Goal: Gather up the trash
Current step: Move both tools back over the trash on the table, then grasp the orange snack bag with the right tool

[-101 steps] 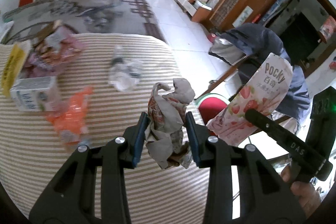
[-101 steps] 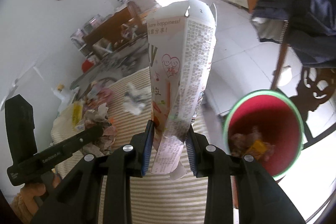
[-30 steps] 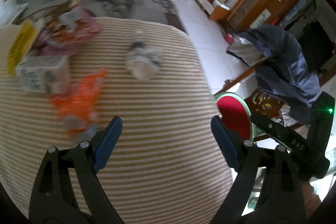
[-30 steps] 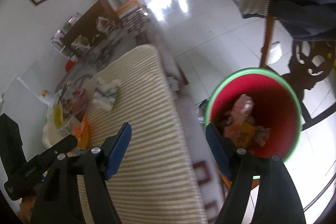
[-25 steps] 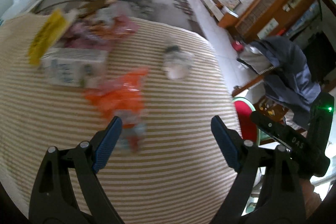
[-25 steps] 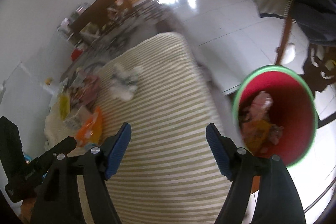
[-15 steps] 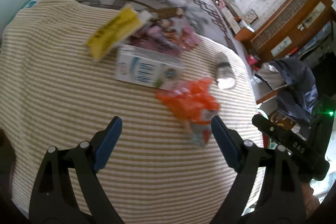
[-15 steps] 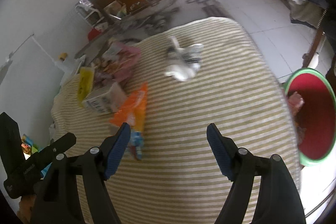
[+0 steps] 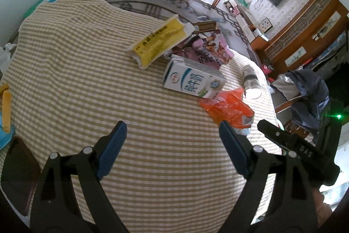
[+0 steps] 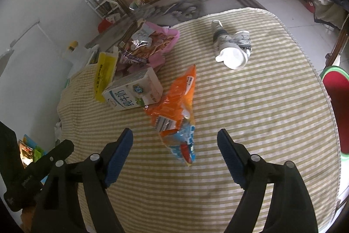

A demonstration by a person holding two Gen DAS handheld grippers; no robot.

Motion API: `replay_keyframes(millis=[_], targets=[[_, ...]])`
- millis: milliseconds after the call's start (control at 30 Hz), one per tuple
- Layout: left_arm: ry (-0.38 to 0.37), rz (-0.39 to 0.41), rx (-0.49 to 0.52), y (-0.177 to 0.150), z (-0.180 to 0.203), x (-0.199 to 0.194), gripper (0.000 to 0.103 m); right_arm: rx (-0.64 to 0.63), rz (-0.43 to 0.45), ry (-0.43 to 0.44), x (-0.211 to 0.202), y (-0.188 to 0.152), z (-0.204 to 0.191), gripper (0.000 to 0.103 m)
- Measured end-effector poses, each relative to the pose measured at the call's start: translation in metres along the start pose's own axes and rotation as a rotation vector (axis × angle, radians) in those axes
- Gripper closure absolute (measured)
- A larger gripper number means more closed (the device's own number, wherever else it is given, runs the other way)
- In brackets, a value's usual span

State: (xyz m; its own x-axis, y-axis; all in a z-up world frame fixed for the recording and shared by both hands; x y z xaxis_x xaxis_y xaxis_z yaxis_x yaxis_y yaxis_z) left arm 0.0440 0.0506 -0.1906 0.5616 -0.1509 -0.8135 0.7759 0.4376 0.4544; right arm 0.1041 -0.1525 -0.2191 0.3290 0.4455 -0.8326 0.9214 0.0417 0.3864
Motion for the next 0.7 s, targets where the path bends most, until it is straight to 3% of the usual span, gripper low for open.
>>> replay_keyframes(millis=[167, 533, 700], targets=[[-0.005, -0.003, -0.007, 0.001, -0.007, 0.000, 0.019, -0.035, 0.003, -0.012, 0.008, 0.008, -0.011, 0.026], [-0.010, -0.012, -0.012, 0.001, -0.011, 0.002, 0.019, -0.070, -0.081, -0.054, 0.049, 0.005, -0.015, 0.026], [-0.011, -0.022, -0.008, 0.003, -0.010, 0.007, 0.019, -0.096, -0.067, -0.070, 0.053, 0.010, -0.015, 0.044]])
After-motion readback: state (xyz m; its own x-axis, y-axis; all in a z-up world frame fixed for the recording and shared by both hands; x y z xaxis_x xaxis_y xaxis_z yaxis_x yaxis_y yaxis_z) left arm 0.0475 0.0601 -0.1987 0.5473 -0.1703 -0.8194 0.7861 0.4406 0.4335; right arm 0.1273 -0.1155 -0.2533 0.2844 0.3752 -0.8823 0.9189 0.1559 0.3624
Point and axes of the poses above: each gripper's, at about its wrist camera, not at the fingertips, and x roughly the way its jaws point, z to its right, y to its top, the point moved 10 cm from there along x, roughly the way its jaws point, and after that the axes turned 1 degree about -z, right-handed, at the moved point
